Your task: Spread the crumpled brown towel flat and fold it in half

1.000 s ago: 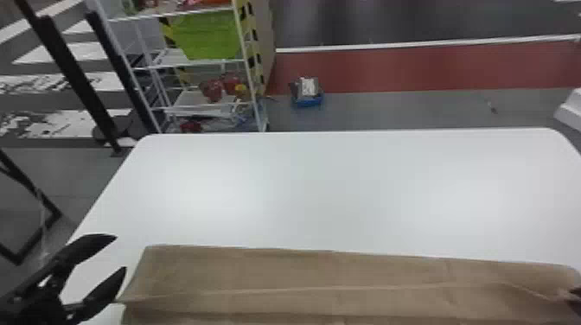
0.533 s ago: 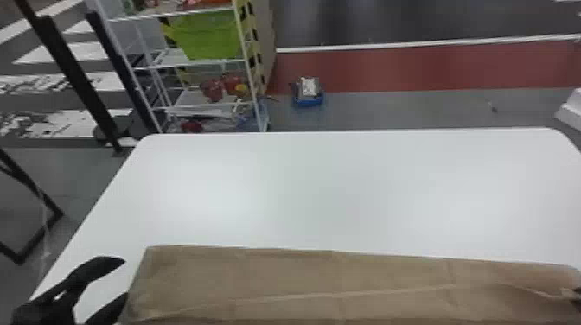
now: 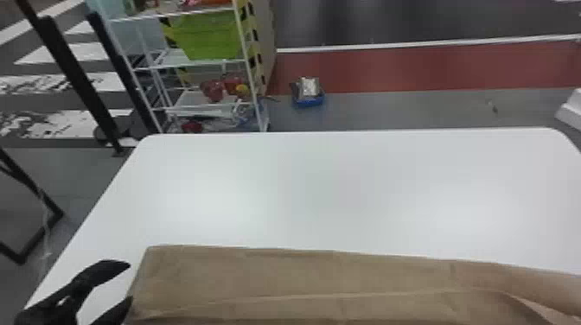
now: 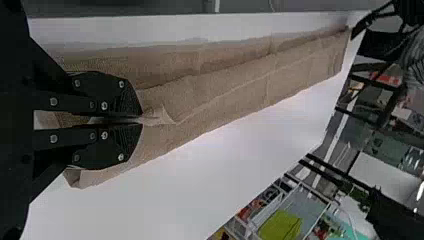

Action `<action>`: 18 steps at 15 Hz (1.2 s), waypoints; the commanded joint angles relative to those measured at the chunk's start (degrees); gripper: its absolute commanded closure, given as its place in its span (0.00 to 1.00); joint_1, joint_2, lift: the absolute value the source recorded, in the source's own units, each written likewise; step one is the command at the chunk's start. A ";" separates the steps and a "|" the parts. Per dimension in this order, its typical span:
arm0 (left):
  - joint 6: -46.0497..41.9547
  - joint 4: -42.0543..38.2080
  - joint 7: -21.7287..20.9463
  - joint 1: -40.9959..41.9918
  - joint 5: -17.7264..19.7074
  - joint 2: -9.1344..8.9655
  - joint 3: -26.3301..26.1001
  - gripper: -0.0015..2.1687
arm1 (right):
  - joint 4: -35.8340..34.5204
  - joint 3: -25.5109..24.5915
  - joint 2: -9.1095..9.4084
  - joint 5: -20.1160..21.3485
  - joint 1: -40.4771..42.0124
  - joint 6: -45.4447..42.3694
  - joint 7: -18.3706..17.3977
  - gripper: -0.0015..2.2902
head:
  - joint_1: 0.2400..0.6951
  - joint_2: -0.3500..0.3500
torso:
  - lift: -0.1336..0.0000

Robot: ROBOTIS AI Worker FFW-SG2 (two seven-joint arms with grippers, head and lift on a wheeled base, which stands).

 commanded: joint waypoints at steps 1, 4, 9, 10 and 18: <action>0.01 0.30 0.11 0.03 0.06 -0.15 -0.67 0.20 | 3.48 -0.48 -0.59 4.20 0.25 -12.62 0.19 0.46 | 1.00 0.73 | 0.00; 0.19 0.74 0.37 -0.06 0.06 -0.15 -1.20 0.20 | 8.66 -0.48 -1.29 8.15 -2.03 -22.11 0.19 0.46 | 1.00 0.73 | 0.00; 0.19 0.91 0.72 -0.06 0.06 -0.15 -1.11 0.20 | 14.90 -1.27 -3.40 9.91 -7.13 -24.22 0.19 0.46 | 1.00 0.67 | 0.00; 0.36 0.91 0.72 -0.06 0.06 -0.15 -1.11 0.20 | 15.08 -1.45 -3.66 9.91 -7.22 -24.75 0.19 0.46 | 1.00 0.65 | 0.00; 1.24 1.71 0.72 -0.93 -0.56 -0.15 -1.28 0.20 | 15.08 -2.68 -4.72 15.01 -3.97 -37.76 0.19 0.46 | 1.00 0.65 | 0.00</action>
